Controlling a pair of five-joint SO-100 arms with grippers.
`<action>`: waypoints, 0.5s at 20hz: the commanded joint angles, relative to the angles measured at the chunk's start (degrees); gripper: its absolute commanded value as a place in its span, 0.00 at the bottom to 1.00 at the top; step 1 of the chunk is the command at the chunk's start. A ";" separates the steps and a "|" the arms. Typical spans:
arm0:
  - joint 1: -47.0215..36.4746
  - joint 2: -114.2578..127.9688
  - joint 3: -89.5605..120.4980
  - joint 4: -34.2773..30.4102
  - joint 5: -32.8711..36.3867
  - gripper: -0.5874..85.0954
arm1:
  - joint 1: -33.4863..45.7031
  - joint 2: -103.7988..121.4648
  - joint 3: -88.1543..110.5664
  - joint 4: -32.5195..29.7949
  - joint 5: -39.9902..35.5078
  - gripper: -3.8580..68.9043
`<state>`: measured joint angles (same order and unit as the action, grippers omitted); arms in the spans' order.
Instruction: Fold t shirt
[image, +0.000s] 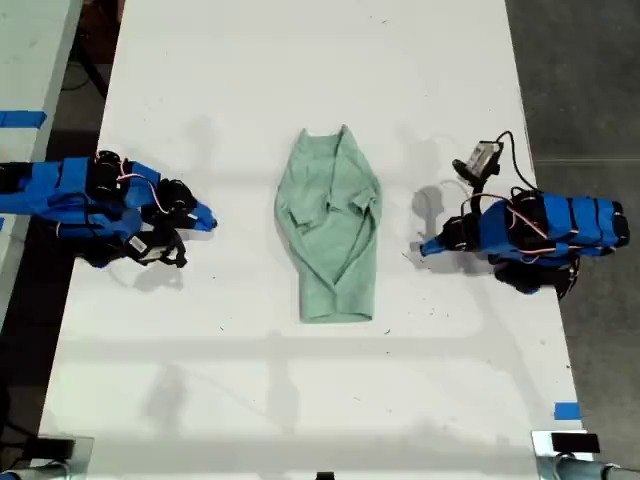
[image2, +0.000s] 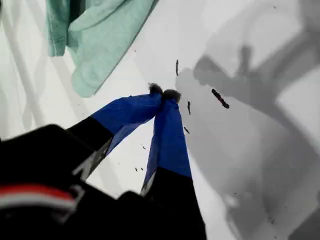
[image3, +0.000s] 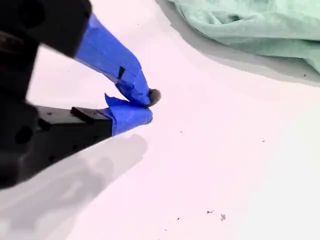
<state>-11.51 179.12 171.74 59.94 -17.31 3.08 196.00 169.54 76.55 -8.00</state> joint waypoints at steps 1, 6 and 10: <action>4.22 -25.58 -18.28 -1.58 -1.93 0.00 | -3.08 -18.11 -11.16 -4.92 2.81 0.06; 10.72 -69.43 -58.62 -0.26 5.98 0.13 | -10.11 -53.09 -31.03 -16.44 5.80 0.35; 11.95 -76.20 -69.96 -3.34 15.56 0.17 | -12.57 -69.35 -43.33 -17.49 6.24 0.39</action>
<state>-0.44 103.36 108.37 58.27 -4.92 -8.09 132.01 133.95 60.47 -2.37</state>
